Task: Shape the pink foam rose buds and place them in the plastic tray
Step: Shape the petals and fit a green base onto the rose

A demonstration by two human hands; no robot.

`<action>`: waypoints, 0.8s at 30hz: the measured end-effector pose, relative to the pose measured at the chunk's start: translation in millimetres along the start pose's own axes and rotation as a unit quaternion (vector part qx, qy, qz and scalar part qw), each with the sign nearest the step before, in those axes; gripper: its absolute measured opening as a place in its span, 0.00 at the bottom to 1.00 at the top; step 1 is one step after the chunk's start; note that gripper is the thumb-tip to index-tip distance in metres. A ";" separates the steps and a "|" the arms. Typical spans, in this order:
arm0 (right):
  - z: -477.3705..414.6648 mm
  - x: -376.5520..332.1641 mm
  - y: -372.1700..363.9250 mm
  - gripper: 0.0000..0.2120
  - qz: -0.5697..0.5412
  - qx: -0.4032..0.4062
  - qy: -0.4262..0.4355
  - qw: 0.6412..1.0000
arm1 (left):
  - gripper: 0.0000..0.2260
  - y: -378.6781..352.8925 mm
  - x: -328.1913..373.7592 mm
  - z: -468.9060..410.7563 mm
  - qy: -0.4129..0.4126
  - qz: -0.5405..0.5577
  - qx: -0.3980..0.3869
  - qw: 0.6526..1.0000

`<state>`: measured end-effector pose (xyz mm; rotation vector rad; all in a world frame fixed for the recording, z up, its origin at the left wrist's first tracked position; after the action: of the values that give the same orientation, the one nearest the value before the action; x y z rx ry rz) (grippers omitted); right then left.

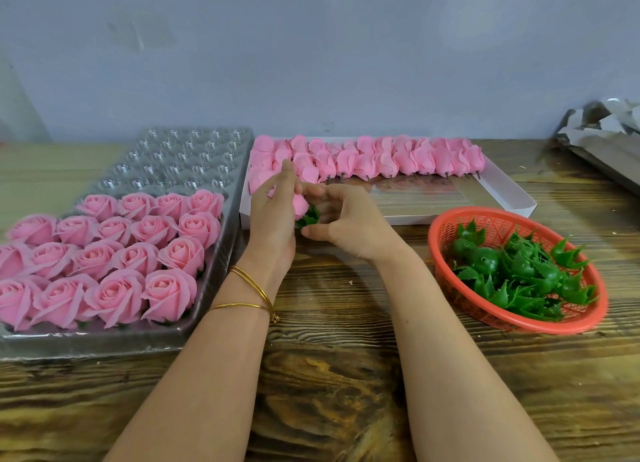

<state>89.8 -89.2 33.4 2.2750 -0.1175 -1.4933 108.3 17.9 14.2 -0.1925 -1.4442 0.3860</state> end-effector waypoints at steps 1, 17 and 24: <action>0.3 -1.1 -0.5 0.23 -0.002 0.000 0.002 1.000 | 0.24 -0.2 -0.5 -0.7 -0.002 -0.002 0.000 1.000; -1.8 2.8 0.1 0.18 0.002 0.008 0.012 1.000 | 0.22 0.5 -3.6 -9.1 -0.032 -0.043 -0.010 0.999; -3.5 7.2 -0.6 0.22 -0.011 0.015 0.010 1.000 | 0.21 -0.1 -5.0 -11.9 -0.047 -0.063 -0.005 0.997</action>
<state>95.9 -89.7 28.1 2.3228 -0.1091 -1.4885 119.6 17.2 8.1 -0.0920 -1.5433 0.2885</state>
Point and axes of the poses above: each hand's wrist, its own z-axis away from the middle knuckle, its own y-axis out of the back of the hand, x = y × z, the point moved 9 cm from there along -z, towards the middle knuckle, and after that the axes turned 13 degrees about y, right-handed, at the moved point
